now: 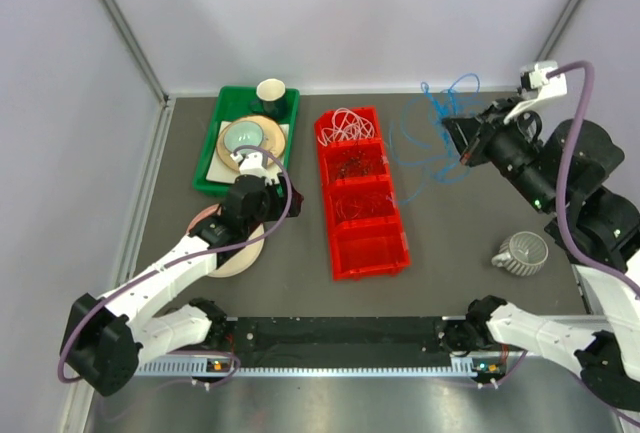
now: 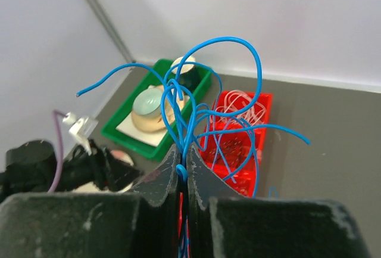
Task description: Untangle the cables
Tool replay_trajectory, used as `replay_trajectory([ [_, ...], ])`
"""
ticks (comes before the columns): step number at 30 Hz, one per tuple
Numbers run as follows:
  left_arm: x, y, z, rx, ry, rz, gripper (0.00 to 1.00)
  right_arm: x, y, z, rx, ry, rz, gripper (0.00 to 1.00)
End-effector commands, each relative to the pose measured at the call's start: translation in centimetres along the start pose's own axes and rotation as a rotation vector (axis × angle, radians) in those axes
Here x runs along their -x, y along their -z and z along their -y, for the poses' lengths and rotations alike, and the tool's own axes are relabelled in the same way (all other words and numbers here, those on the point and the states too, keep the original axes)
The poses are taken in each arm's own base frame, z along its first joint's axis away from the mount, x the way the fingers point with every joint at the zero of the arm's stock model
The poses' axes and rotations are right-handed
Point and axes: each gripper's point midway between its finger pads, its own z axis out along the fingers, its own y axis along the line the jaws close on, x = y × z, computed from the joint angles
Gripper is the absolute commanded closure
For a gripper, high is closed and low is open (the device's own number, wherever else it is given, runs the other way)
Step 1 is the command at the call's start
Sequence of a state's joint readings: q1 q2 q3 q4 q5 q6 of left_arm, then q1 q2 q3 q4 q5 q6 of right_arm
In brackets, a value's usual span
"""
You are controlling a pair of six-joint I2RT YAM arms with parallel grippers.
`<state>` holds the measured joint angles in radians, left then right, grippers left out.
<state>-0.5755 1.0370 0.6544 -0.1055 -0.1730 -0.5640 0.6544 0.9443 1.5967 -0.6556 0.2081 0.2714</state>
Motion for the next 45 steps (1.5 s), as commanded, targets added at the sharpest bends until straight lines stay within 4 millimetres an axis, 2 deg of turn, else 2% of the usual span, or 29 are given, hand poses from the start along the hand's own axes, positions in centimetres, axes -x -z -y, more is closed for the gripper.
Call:
replay_trajectory([
  [1, 2.6, 0.5, 0.9, -0.026, -0.002, 0.076, 0.21, -0.5, 1.8, -2.8, 0.165, -0.075, -0.009, 1.0],
  [8, 2.2, 0.4, 1.0, -0.032, 0.011, 0.065, 0.21, -4.3, 1.5, -3.9, 0.228, -0.125, -0.118, 1.0],
  [13, 2.1, 0.6, 1.0, -0.034, 0.016, 0.062, 0.21, -6.0, 1.4, -4.4, 0.256, -0.153, -0.167, 1.0],
  [17, 1.9, 0.5, 0.9, -0.032, 0.018, 0.06, 0.21, -7.1, 1.4, -4.3, 0.258, -0.164, -0.19, 1.0],
  [20, 1.8, 0.5, 0.9, -0.034, 0.022, 0.057, 0.21, -8.8, 1.3, -4.1, 0.253, -0.181, -0.227, 1.0],
  [26, 1.6, 0.4, 0.8, -0.033, 0.021, 0.051, 0.22, -13.3, 1.1, -3.2, 0.222, -0.212, -0.316, 1.0],
  [27, 1.6, 0.4, 0.8, -0.034, 0.021, 0.05, 0.22, -14.7, 1.1, -2.8, 0.209, -0.211, -0.342, 1.0],
  [29, 1.4, 0.4, 0.8, -0.033, 0.022, 0.047, 0.21, -16.3, 1.0, -2.3, 0.194, -0.21, -0.373, 1.0],
  [30, 1.4, 0.4, 0.8, -0.034, 0.023, 0.048, 0.21, -17.9, 0.9, -1.8, 0.178, -0.206, -0.406, 1.0],
  [33, 1.3, 0.3, 0.9, -0.039, 0.025, 0.045, 0.21, -20.5, 0.6, -1.1, 0.148, -0.202, -0.459, 1.0],
  [36, 1.1, 0.1, 1.1, -0.047, 0.027, 0.036, 0.21, -22.6, 0.0, -0.6, 0.135, -0.187, -0.498, 1.0],
  [45, 0.8, 0.0, 0.9, -0.046, 0.028, 0.028, 0.22, -26.9, -1.2, 0.2, 0.119, -0.142, -0.6, 1.0],
])
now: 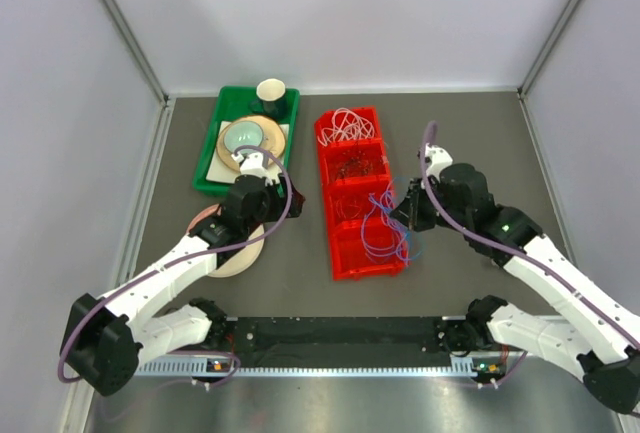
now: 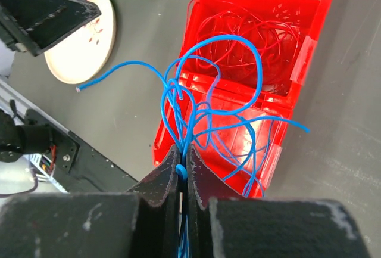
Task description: Untangle the cables
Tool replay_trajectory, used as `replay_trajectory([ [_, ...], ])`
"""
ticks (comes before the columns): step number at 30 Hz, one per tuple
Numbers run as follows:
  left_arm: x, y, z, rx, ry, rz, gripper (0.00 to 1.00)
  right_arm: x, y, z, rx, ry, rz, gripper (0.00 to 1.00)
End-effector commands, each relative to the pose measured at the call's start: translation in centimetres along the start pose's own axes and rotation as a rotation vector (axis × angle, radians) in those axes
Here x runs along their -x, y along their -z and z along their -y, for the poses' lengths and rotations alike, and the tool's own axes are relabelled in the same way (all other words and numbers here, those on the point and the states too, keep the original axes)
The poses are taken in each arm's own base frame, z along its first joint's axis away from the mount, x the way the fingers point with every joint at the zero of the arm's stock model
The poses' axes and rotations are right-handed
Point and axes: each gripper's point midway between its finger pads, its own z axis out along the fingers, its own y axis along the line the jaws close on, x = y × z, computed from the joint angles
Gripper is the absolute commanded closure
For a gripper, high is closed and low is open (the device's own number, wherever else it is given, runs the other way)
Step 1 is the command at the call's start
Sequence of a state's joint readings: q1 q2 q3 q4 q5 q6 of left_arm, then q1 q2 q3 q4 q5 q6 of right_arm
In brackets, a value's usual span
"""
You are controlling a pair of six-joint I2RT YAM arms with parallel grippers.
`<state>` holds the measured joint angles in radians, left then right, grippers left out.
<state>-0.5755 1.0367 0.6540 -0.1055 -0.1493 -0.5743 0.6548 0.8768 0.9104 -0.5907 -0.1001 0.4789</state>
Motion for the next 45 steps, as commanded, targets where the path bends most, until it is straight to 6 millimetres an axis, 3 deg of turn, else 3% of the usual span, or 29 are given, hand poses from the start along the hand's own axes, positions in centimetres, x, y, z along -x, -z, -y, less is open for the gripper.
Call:
replay_trajectory([
  [1, 0.9, -0.1, 0.6, -0.028, 0.018, 0.038, 0.22, 0.6, -1.4, -0.6, 0.033, 0.042, 0.024, 1.0],
  [5, 0.8, -0.2, 0.6, -0.033, 0.023, 0.037, 0.22, -0.6, -3.1, 0.0, 0.015, 0.073, -0.015, 1.0],
  [17, 0.4, -0.2, 0.4, -0.028, 0.029, 0.029, 0.22, -6.6, -9.3, 3.6, -0.149, 0.135, -0.186, 1.0],
  [26, 0.2, 0.1, 0.2, -0.023, 0.024, 0.027, 0.22, -8.4, -11.7, 6.7, -0.294, 0.137, -0.147, 1.0],
  [29, 0.2, 0.1, 0.1, -0.022, 0.022, 0.027, 0.22, -8.7, -12.2, 6.9, -0.302, 0.138, -0.16, 0.97],
  [31, 0.2, 0.1, 0.1, -0.023, 0.023, 0.027, 0.22, -8.5, -12.3, 6.5, -0.289, 0.129, -0.161, 0.86],
  [32, 0.1, 0.1, 0.1, -0.023, 0.022, 0.025, 0.22, -8.4, -12.3, 6.2, -0.279, 0.124, -0.16, 0.75],
  [33, 0.2, 0.1, 0.1, -0.023, 0.02, 0.028, 0.22, -8.1, -12.1, 5.8, -0.268, 0.119, -0.151, 0.72],
  [37, 0.2, 0.1, 0.0, -0.017, 0.016, 0.027, 0.22, -5.9, -10.5, 4.3, -0.233, 0.092, -0.085, 0.48],
  [43, 0.2, -0.1, 0.1, -0.018, 0.015, 0.026, 0.22, -2.1, -6.7, 2.0, -0.171, 0.078, 0.015, 0.43],
  [45, 0.1, -0.2, 0.1, -0.02, 0.014, 0.023, 0.22, -1.9, -5.8, 1.9, -0.174, 0.082, 0.009, 0.39],
])
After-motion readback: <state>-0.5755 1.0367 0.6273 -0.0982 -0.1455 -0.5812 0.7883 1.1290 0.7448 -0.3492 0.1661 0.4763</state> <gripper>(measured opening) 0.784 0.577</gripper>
